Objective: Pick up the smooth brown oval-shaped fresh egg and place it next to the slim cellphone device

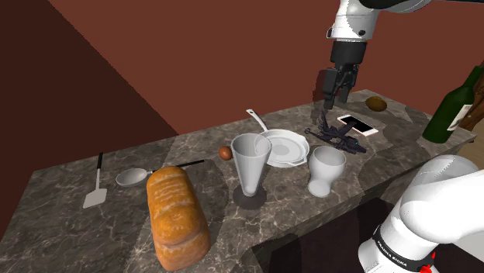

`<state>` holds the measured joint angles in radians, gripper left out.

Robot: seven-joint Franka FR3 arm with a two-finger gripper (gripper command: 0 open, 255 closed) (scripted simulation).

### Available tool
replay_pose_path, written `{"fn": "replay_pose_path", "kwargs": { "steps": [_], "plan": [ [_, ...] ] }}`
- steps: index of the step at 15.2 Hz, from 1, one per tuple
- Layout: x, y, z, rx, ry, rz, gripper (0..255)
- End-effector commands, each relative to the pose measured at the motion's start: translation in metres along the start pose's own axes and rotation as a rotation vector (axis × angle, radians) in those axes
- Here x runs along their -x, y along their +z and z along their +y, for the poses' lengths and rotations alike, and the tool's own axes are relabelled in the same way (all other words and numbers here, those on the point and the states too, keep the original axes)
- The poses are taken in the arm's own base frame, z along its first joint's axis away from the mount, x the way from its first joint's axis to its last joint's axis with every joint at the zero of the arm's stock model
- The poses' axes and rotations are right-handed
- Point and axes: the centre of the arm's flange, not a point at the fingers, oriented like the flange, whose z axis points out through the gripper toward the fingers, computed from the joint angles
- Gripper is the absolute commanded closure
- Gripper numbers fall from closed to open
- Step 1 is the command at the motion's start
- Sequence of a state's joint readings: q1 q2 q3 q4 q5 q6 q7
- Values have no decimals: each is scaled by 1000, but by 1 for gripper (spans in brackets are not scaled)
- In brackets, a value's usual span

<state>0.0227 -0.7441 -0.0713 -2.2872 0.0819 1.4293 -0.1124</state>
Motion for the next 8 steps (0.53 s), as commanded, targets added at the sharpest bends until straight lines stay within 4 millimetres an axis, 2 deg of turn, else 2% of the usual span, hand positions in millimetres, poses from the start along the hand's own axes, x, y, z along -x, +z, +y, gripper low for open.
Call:
{"fn": "replay_pose_path", "kwargs": {
  "steps": [1,8],
  "plan": [
    [0,0,0,0,0,0,0],
    [-66,53,-30,4,32,25,0]
  ]
}}
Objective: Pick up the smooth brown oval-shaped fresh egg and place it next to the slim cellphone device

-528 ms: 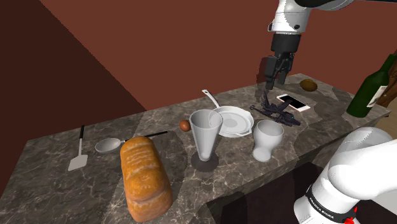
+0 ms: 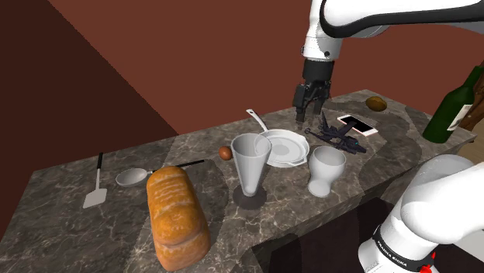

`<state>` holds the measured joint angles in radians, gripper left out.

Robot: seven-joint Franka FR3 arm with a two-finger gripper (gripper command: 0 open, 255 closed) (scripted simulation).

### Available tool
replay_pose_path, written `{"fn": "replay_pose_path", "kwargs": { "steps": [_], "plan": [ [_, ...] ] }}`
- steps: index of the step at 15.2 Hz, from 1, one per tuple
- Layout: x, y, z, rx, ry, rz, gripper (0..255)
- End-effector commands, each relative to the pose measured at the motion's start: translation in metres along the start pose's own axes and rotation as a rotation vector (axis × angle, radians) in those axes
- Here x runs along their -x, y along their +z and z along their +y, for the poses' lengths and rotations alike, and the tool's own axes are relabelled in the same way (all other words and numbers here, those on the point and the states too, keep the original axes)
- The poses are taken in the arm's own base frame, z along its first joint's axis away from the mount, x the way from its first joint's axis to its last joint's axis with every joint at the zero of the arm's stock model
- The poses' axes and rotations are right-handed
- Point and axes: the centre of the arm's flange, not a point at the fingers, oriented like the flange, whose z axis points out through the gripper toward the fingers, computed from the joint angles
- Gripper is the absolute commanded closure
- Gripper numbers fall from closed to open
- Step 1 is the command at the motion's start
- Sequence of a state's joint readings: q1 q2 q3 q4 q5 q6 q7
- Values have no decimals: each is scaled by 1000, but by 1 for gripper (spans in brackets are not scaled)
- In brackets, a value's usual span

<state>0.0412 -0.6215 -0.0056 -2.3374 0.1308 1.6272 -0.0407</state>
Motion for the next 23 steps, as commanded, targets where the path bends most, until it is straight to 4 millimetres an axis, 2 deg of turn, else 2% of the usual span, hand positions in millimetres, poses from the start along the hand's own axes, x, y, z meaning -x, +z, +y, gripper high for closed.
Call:
{"fn": "replay_pose_path", "kwargs": {
  "steps": [1,23],
  "plan": [
    [-18,14,-9,1,10,9,0],
    [-234,174,-94,12,111,87,0]
  ]
}}
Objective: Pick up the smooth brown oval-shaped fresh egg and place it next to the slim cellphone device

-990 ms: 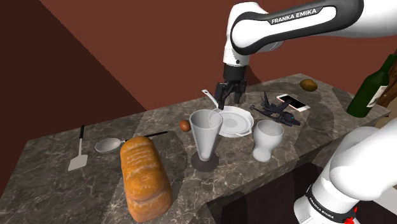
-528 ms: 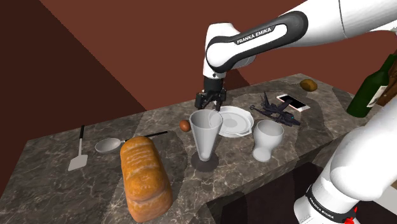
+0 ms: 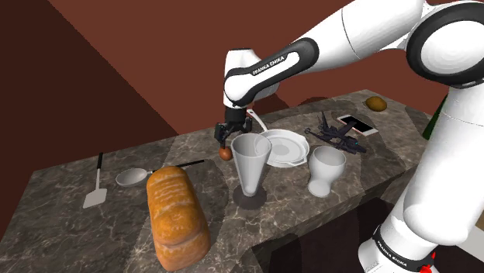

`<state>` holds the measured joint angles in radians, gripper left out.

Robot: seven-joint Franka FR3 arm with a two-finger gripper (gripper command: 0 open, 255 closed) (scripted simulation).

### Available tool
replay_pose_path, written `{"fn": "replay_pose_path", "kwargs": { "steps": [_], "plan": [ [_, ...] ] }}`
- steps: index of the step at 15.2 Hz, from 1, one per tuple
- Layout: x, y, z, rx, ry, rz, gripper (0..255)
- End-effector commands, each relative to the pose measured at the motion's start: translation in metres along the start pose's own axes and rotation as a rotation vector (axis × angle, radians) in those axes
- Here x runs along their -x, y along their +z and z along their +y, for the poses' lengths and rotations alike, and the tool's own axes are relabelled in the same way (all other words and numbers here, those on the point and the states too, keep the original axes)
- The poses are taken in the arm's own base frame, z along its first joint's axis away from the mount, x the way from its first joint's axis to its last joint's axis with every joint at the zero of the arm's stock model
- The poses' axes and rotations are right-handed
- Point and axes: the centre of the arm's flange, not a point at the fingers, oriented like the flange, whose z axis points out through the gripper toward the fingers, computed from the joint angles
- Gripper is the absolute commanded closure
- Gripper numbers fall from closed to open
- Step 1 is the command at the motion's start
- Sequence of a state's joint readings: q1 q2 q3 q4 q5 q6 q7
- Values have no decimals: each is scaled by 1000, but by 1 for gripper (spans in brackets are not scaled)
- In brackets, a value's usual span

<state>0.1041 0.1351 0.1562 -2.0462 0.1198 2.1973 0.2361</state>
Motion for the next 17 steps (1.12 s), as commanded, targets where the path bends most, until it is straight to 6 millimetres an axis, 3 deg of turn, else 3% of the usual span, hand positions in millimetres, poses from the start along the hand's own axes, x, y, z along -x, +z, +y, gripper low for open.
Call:
{"fn": "replay_pose_path", "kwargs": {
  "steps": [1,10,17],
  "plan": [
    [-17,15,-11,1,10,8,0],
    [-23,60,-14,1,13,10,0],
    [-24,60,-14,1,13,10,0]
  ]
}}
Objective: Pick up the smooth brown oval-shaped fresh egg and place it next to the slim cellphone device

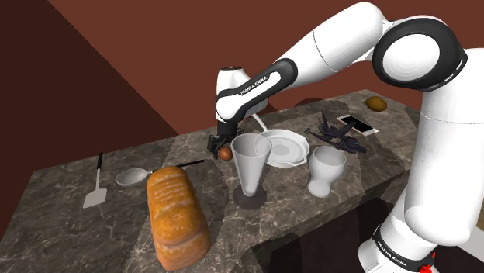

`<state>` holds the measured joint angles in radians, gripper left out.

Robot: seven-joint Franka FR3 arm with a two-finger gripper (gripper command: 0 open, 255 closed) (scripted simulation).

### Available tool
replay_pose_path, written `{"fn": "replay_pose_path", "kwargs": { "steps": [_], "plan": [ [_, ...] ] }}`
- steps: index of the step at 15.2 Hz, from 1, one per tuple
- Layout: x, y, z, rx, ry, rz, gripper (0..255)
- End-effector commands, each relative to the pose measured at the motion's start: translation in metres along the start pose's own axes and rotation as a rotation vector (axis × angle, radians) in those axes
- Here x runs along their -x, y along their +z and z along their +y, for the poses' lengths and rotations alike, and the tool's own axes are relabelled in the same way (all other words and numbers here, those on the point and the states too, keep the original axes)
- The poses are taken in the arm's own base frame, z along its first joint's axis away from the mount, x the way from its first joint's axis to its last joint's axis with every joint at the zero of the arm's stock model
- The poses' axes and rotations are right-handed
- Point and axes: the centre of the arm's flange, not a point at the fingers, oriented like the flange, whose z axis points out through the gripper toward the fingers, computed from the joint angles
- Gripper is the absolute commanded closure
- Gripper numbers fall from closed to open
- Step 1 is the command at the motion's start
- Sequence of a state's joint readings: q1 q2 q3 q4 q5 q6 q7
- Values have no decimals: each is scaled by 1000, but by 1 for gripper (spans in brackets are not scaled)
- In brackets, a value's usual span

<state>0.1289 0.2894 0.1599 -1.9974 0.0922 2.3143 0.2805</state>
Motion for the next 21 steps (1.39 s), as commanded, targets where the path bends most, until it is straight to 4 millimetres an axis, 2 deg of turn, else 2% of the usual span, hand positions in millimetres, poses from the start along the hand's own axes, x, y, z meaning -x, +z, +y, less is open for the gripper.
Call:
{"fn": "replay_pose_path", "kwargs": {
  "steps": [1,10,21],
  "plan": [
    [0,0,0,0,0,0,255],
    [0,0,0,0,0,0,255],
    [0,-58,-7,0,0,0,255]
  ]
}}
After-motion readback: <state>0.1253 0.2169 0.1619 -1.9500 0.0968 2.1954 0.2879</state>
